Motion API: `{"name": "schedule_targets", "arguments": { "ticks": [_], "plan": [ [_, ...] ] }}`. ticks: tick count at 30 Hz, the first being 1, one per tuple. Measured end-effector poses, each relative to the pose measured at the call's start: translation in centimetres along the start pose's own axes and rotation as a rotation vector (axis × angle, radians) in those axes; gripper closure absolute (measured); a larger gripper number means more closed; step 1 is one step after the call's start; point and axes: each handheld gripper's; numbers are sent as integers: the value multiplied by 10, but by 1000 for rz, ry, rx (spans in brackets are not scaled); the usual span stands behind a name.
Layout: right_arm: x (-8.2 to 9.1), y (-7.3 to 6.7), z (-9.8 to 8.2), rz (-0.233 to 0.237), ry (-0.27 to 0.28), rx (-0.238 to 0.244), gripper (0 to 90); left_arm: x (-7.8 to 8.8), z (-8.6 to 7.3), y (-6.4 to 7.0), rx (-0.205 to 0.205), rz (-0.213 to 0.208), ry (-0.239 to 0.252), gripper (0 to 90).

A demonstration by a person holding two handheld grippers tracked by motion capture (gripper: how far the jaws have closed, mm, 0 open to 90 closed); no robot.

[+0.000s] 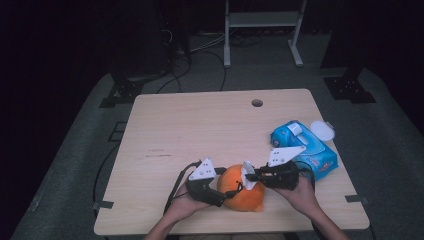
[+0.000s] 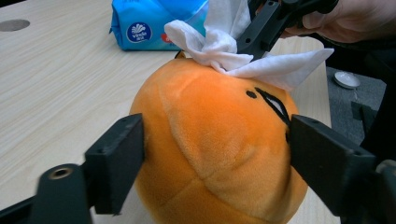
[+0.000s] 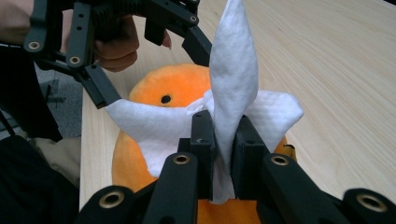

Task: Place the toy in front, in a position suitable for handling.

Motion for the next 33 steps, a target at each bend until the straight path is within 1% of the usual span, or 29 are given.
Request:
{"name": "schedule_targets", "arguments": {
  "ticks": [3,5,8,9,11,12,13,16,17,20,21,23,26,27,29,30,31,33],
  "plan": [
    [-1,-1,3,3,-7,7,803,1,-1,3,-50,8,-10,283],
    [-4,-1,6,10,-10,12,803,1,-1,5,-81,15,-17,301],
    [-12,-2,15,22,-8,28,803,1,-1,7,-105,17,-19,312],
    [-15,-3,18,26,-9,40,803,1,-1,8,-119,18,-27,316],
    [-21,-4,24,31,-18,64,803,3,-3,8,-130,16,-31,324],
    [-23,-3,26,34,-20,73,802,4,-4,7,-127,17,-29,328],
    [-23,-2,26,36,-22,67,802,5,-5,6,-124,15,-27,329],
    [-18,7,19,18,-37,37,802,8,-10,5,-111,15,-29,327],
    [-15,10,14,14,-39,18,802,10,-10,4,-97,14,-28,317],
    [-7,10,5,12,-20,-9,801,12,-9,2,-49,3,-22,220],
    [-5,8,2,7,-12,-11,801,12,-8,2,-39,3,-18,190],
    [-2,5,-1,2,3,-6,801,13,-7,3,-25,-7,1,164],
    [1,0,-4,6,18,-3,801,10,-3,3,-16,-9,10,164],
    [2,-1,-4,4,19,2,801,9,-2,3,-6,-7,18,164],
    [2,-3,-4,3,18,10,800,6,0,3,-2,-6,12,167],
    [2,-4,-3,4,19,13,799,5,0,3,-7,-11,11,184],
    [2,-5,-3,2,16,16,799,5,0,4,-25,-6,7,224],
    [1,-5,-3,1,15,15,800,5,-2,4,-32,-6,1,277]
  ]
}}
Point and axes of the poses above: each handheld gripper's, and its own axes: x roughly backward along the jaws, z roughly out of its top, y roughly to its right, and after that the axes turned 12 degrees about y, right-handed
